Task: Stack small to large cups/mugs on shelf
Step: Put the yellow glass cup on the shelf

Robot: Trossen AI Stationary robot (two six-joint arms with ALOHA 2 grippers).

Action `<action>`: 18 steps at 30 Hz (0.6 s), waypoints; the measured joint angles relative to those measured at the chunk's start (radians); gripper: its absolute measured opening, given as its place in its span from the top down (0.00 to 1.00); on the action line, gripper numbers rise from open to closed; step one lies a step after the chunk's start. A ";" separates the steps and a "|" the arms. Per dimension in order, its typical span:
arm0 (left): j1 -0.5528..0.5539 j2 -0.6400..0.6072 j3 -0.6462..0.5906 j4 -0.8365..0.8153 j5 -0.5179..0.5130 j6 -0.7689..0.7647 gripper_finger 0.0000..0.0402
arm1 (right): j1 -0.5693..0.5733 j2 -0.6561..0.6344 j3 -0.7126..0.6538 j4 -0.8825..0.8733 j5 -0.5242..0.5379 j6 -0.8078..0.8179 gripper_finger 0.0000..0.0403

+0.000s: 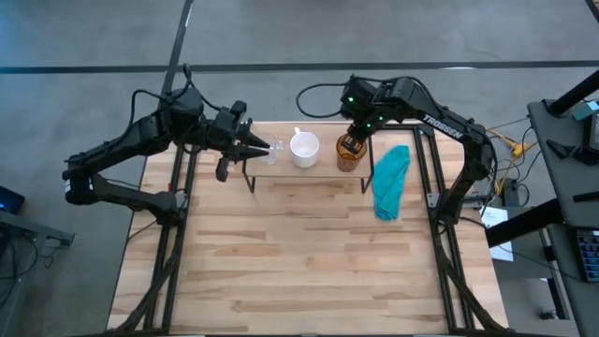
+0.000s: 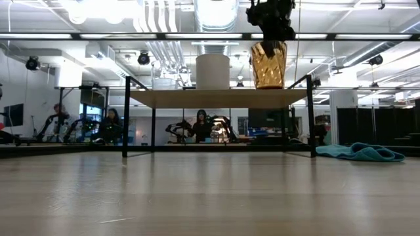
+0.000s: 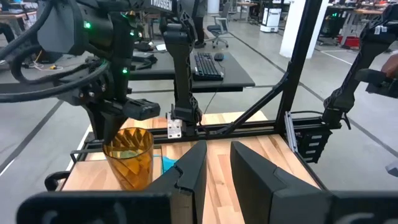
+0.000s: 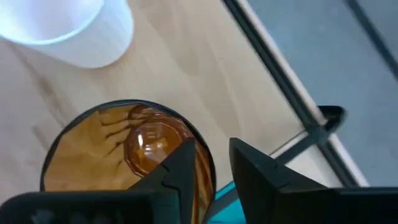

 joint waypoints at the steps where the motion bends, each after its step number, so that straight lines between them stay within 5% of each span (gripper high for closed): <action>1: 0.000 0.000 0.000 -0.001 0.000 0.000 0.85 | 0.000 0.000 0.005 -0.001 0.015 0.000 0.76; 10: 0.000 0.000 0.000 -0.002 0.000 0.000 0.85 | 0.007 0.000 0.118 -0.010 0.021 0.041 0.77; 18: 0.000 -0.002 0.001 -0.003 0.000 -0.001 0.85 | 0.050 -0.006 0.267 -0.154 -0.195 0.183 0.81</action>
